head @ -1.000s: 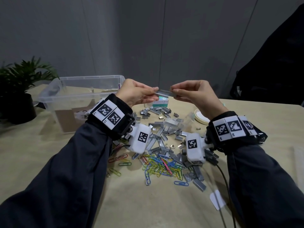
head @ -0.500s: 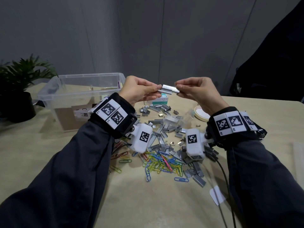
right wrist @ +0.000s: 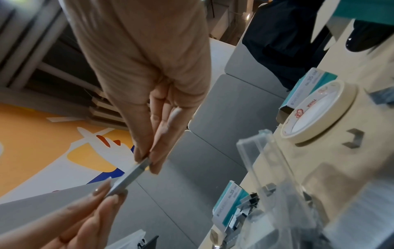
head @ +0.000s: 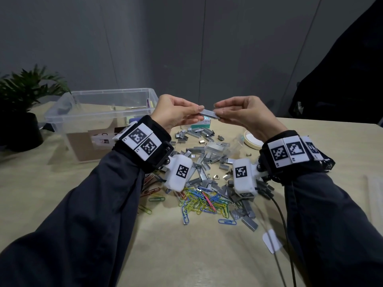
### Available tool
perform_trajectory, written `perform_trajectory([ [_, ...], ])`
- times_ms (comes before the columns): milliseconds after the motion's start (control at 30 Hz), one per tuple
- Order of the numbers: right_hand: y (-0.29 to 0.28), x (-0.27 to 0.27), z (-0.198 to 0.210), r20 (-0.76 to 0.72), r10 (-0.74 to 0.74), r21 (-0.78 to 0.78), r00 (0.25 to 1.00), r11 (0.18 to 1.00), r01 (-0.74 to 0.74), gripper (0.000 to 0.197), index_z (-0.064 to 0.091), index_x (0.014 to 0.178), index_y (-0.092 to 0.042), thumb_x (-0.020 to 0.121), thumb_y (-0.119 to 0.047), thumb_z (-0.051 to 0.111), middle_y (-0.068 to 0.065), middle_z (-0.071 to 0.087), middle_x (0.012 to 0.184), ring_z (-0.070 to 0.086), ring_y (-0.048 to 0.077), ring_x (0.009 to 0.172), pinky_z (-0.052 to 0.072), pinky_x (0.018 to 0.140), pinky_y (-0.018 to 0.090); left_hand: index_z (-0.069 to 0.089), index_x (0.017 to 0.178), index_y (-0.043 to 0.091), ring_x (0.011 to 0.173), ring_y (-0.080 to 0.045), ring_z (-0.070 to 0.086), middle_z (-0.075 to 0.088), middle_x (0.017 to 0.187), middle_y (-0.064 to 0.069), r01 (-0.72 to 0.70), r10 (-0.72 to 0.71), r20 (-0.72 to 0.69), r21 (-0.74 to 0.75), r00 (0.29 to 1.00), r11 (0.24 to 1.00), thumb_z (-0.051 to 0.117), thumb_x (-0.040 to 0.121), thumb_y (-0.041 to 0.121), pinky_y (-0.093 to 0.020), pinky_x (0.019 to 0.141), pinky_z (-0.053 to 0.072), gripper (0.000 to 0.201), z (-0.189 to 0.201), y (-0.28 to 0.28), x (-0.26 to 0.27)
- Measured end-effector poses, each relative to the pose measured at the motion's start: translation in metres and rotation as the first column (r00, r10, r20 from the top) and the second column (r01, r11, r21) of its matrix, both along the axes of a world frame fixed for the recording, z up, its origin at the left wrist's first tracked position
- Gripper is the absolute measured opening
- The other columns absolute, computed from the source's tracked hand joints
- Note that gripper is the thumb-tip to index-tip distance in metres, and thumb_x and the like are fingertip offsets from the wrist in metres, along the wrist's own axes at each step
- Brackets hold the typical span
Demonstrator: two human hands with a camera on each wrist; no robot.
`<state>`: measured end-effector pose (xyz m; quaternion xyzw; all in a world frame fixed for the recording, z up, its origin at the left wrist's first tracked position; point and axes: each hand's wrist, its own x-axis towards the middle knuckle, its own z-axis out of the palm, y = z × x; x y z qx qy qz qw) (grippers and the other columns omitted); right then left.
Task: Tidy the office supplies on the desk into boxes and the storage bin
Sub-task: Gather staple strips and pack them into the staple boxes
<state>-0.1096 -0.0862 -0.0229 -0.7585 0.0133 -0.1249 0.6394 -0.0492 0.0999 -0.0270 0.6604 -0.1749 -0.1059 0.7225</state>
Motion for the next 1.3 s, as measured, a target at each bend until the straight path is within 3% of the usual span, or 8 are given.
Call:
perform_trajectory([
  [200, 0.002, 0.0, -0.004, -0.116, -0.092, 0.086, 0.989, 0.991, 0.102, 0.017, 0.071, 0.096, 0.006, 0.084, -0.005, 0.072, 0.02, 0.074, 0.09, 0.074, 0.019, 0.076, 0.06, 0.07, 0.02, 0.068, 0.091, -0.009, 0.075, -0.025, 0.074, 0.071, 0.087, -0.023, -0.067, 0.068, 0.034, -0.022, 0.997, 0.997, 0.07, 0.082, -0.004, -0.022, 0.067, 0.06, 0.011, -0.007, -0.008, -0.003],
  [367, 0.01, 0.003, -0.008, -0.025, -0.165, 0.135, 0.986, 0.977, 0.167, 0.016, 0.071, 0.099, 0.007, 0.085, -0.001, 0.07, 0.017, 0.072, 0.088, 0.072, 0.016, 0.072, 0.06, 0.071, 0.021, 0.067, 0.095, -0.006, 0.079, -0.025, 0.073, 0.07, 0.091, -0.023, -0.171, 0.173, 0.063, -0.029, 0.983, 0.985, 0.065, 0.086, -0.006, -0.023, 0.068, 0.06, 0.01, -0.015, -0.018, -0.003],
  [467, 0.012, 0.003, -0.011, 0.019, -0.16, 0.148, 0.987, 0.977, 0.155, 0.021, 0.071, 0.104, 0.0, 0.084, -0.002, 0.072, 0.013, 0.073, 0.088, 0.071, 0.011, 0.07, 0.059, 0.072, 0.02, 0.066, 0.102, -0.007, 0.079, -0.023, 0.072, 0.07, 0.093, -0.023, -0.202, 0.206, 0.05, -0.064, 0.977, 0.977, 0.059, 0.09, -0.006, -0.02, 0.066, 0.059, 0.013, -0.015, -0.022, -0.004],
  [633, 0.015, 0.002, -0.01, 0.041, -0.156, 0.12, 0.987, 0.981, 0.15, 0.014, 0.074, 0.097, -0.003, 0.083, -0.002, 0.073, 0.011, 0.074, 0.085, 0.072, 0.013, 0.072, 0.059, 0.073, 0.022, 0.068, 0.1, -0.005, 0.081, -0.022, 0.072, 0.07, 0.094, -0.021, -0.194, 0.198, 0.042, -0.084, 0.979, 0.977, 0.057, 0.092, -0.005, -0.02, 0.068, 0.059, 0.013, -0.014, -0.022, -0.005],
  [833, -0.001, -0.008, 0.004, 0.188, -0.191, -0.17, 0.963, 0.96, 0.223, 0.017, 0.077, 0.095, -0.005, 0.078, -0.007, 0.08, 0.012, 0.075, 0.084, 0.074, 0.022, 0.082, 0.06, 0.076, 0.027, 0.071, 0.089, -0.004, 0.079, -0.026, 0.074, 0.072, 0.09, -0.022, -0.123, 0.126, 0.017, -0.129, 0.992, 0.984, 0.07, 0.081, -0.005, -0.026, 0.075, 0.06, 0.008, -0.009, -0.021, -0.012],
  [967, -0.016, -0.023, 0.01, 0.316, -0.223, -0.521, 0.922, 0.772, 0.366, 0.018, 0.079, 0.092, -0.01, 0.075, -0.01, 0.084, 0.003, 0.074, 0.077, 0.072, 0.016, 0.074, 0.059, 0.075, 0.025, 0.069, 0.091, -0.009, 0.071, -0.022, 0.071, 0.071, 0.088, -0.022, -0.078, 0.077, -0.011, -0.204, 0.997, 0.976, 0.072, 0.079, -0.004, -0.022, 0.07, 0.059, 0.013, 0.005, -0.041, -0.02],
  [1033, -0.027, -0.033, 0.01, 0.335, -0.257, -0.587, 0.907, 0.696, 0.414, 0.016, 0.078, 0.091, -0.01, 0.076, -0.008, 0.081, 0.005, 0.074, 0.077, 0.071, 0.015, 0.07, 0.058, 0.073, 0.022, 0.069, 0.085, -0.009, 0.063, -0.02, 0.07, 0.07, 0.081, -0.02, -0.042, 0.045, 0.014, -0.18, 0.999, 0.983, 0.072, 0.079, -0.005, -0.021, 0.065, 0.059, 0.008, 0.01, -0.059, -0.024],
  [1300, -0.082, -0.076, 0.02, 0.259, -0.33, -0.238, 0.908, 0.889, 0.391, 0.022, 0.073, 0.1, -0.001, 0.079, -0.005, 0.078, 0.016, 0.072, 0.085, 0.072, 0.017, 0.075, 0.058, 0.075, 0.022, 0.068, 0.078, -0.008, 0.053, -0.016, 0.068, 0.068, 0.063, -0.015, 0.074, -0.074, 0.004, -0.081, 0.997, 0.994, 0.072, 0.08, -0.005, -0.019, 0.056, 0.057, 0.005, 0.013, -0.127, -0.037],
])
